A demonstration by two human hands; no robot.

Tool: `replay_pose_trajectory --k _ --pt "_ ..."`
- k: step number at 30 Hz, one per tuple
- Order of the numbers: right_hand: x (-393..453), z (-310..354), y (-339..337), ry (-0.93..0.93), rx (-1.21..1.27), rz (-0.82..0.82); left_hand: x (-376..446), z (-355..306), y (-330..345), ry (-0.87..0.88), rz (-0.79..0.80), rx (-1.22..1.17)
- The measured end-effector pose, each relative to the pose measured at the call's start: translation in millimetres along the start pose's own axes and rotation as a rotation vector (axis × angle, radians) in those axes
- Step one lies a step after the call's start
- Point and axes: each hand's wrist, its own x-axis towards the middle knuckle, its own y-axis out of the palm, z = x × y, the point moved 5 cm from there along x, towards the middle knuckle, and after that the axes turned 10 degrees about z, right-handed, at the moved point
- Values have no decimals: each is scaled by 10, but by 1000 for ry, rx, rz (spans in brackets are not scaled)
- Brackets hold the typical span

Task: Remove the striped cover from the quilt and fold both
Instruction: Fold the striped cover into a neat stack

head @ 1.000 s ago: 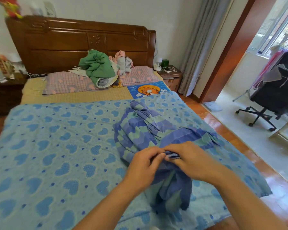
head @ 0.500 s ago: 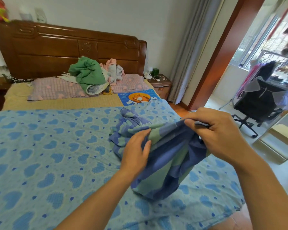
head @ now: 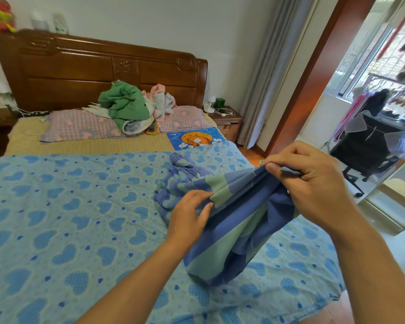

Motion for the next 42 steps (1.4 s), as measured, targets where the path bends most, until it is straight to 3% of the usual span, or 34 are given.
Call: replay_pose_trajectory --k 9,14,16,18,20,25,27,30,33,35,37,39,40,42 --pt "4 -4 -55 -44 18 -62 4 204 -63 -101 -4 -11" --pt "-24 -319 -13 76 49 -100 208 127 -674 -161 -73 28" --pt "-48 -464 -15 154 79 -151 422 -181 -1179 -21 -140 66" --pt "-53 -556 -82 199 125 -269 555 -634 -1648 244 -191 123" --pt "-30 -624 -154 234 153 -380 544 -840 -1815 387 -154 181" --pt "-6 -765 -73 329 152 -461 31 12 -1307 -28 22 339" --pt "-22 -844 47 361 77 -434 -261 368 -1065 -78 129 332" --pt "-73 -1033 206 513 -1 -402 -506 592 -857 -156 207 142" --pt "-122 -1145 319 630 163 -387 -510 506 -795 -259 216 -76" --pt "-87 -991 443 561 319 -238 -447 204 -772 -219 317 -179" --pt "-55 -621 756 391 391 213 -398 -191 -724 -126 459 -214" --pt "-160 -212 1170 216 309 679 -380 -516 -665 -31 548 -231" --pt "-241 -78 1345 138 215 817 -383 -630 -629 11 572 -247" --pt "-309 -9 1516 40 32 871 -417 -737 -570 72 556 -244"
